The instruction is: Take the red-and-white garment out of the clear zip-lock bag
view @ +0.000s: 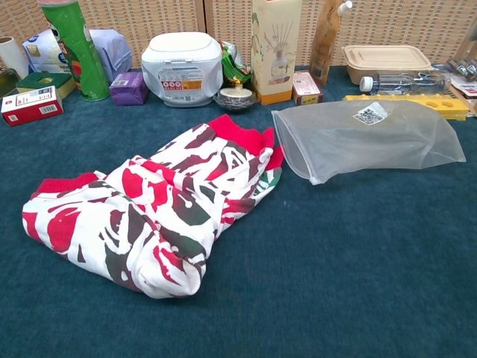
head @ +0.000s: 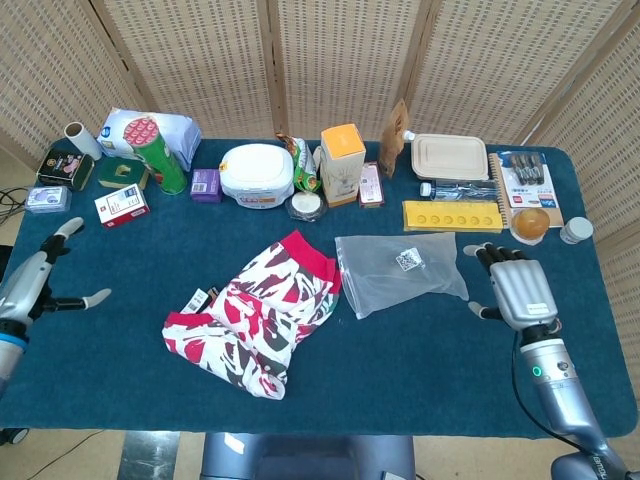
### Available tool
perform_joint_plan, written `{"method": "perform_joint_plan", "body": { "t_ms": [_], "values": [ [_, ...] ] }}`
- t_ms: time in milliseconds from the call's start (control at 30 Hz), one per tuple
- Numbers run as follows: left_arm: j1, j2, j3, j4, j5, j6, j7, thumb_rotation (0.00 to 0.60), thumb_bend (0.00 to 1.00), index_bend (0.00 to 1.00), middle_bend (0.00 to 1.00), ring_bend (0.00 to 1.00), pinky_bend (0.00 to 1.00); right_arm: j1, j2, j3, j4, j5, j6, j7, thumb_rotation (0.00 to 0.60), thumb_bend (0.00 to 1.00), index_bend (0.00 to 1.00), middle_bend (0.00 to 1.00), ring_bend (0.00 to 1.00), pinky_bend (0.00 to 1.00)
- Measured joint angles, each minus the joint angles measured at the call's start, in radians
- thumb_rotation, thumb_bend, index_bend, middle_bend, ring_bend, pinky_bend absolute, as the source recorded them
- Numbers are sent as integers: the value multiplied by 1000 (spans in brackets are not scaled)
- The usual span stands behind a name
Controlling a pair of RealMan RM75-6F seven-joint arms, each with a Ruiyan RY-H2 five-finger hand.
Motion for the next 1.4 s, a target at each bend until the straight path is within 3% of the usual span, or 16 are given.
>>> {"method": "perform_joint_plan", "body": {
  "t_ms": [233, 633, 900, 1400],
  "values": [
    [145, -55, 88, 51, 138, 208, 59, 600, 193, 73, 83, 0, 139, -50, -43, -5, 92, -53, 55, 48, 600, 191, 322, 355, 383, 366],
    [300, -174, 162, 197, 265, 435, 114, 600, 192, 122, 83, 0, 139, -147, -49, -9, 151, -36, 120, 112, 599, 190, 342, 365, 384, 351],
    [354, -210, 183, 212, 277, 475, 128, 600, 193, 125, 83, 0, 139, -221, -28, -27, 145, -64, 181, 126, 600, 190, 351, 374, 385, 349],
    [359, -187, 163, 172, 308, 487, 149, 600, 192, 131, 83, 0, 139, -280, -10, -18, 145, -102, 209, 174, 600, 190, 355, 379, 384, 337]
  ]
}}
